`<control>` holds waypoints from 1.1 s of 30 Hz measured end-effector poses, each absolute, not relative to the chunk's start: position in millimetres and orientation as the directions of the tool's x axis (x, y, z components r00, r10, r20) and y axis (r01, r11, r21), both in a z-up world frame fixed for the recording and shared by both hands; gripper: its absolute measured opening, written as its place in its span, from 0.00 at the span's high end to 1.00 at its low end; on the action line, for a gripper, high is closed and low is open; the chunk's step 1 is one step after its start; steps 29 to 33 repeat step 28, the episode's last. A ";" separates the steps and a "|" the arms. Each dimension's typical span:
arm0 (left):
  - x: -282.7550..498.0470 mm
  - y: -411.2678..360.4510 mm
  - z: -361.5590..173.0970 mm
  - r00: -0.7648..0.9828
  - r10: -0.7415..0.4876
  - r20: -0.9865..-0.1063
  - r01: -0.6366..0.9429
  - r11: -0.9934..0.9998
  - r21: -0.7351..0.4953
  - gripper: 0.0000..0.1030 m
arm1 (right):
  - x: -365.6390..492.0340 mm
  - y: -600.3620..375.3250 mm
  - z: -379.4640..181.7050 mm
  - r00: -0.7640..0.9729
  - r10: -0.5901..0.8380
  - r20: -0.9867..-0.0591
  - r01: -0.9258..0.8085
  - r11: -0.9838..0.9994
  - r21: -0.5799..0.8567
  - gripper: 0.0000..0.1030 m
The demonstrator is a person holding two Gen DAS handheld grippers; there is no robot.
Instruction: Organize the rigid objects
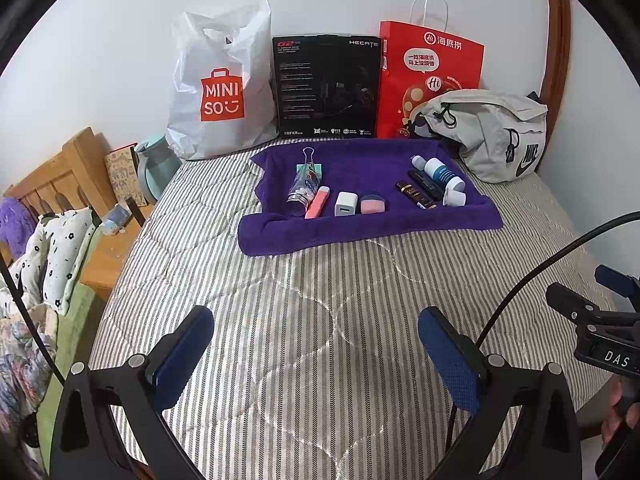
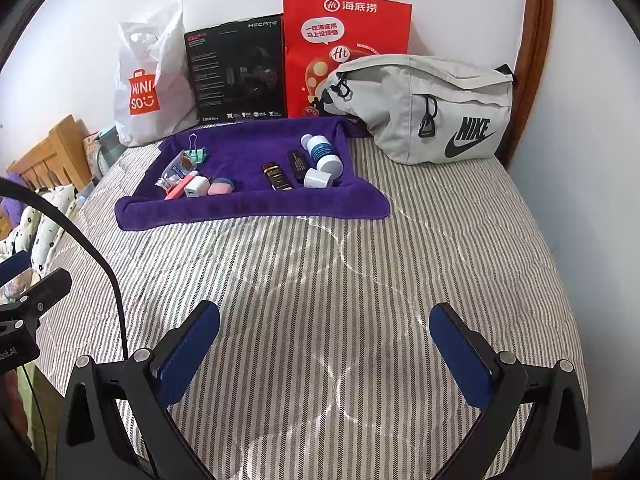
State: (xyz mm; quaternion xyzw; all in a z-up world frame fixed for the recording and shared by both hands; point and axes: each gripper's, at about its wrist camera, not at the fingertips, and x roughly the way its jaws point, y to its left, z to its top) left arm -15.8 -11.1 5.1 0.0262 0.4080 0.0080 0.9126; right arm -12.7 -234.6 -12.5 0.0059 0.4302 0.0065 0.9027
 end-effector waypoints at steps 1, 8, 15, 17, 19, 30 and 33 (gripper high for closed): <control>-15.8 -10.9 5.3 0.667 0.037 -0.744 0.007 0.998 0.055 0.00 | -13.1 -234.4 -12.4 0.630 0.017 -0.777 -0.007 1.000 0.017 0.00; -15.9 -11.1 5.7 0.667 0.033 -0.745 0.011 0.998 0.055 0.00 | -14.0 -234.0 -11.4 0.630 0.016 -0.776 -0.008 1.000 0.014 0.00; -14.6 -9.4 5.3 0.663 0.035 -0.748 0.007 0.999 0.053 0.00 | -14.4 -233.3 -12.7 0.623 0.020 -0.782 -0.018 1.000 0.011 0.00; -14.2 -9.5 5.3 0.663 0.037 -0.748 0.004 0.999 0.053 0.00 | -14.7 -233.4 -12.2 0.625 0.017 -0.781 -0.016 1.000 0.009 0.00; -13.7 -8.6 5.1 0.662 0.036 -0.749 0.003 0.999 0.051 0.00 | -14.8 -234.1 -11.8 0.624 0.017 -0.781 -0.016 1.000 0.010 0.00; -12.6 -9.5 3.2 0.663 0.032 -0.748 0.008 0.999 0.049 0.00 | -15.1 -234.8 -11.9 0.620 0.015 -0.784 -0.018 1.000 0.005 0.00; -12.6 -9.5 3.2 0.663 0.032 -0.748 0.008 0.999 0.049 0.00 | -15.1 -234.8 -11.9 0.620 0.015 -0.784 -0.018 1.000 0.005 0.00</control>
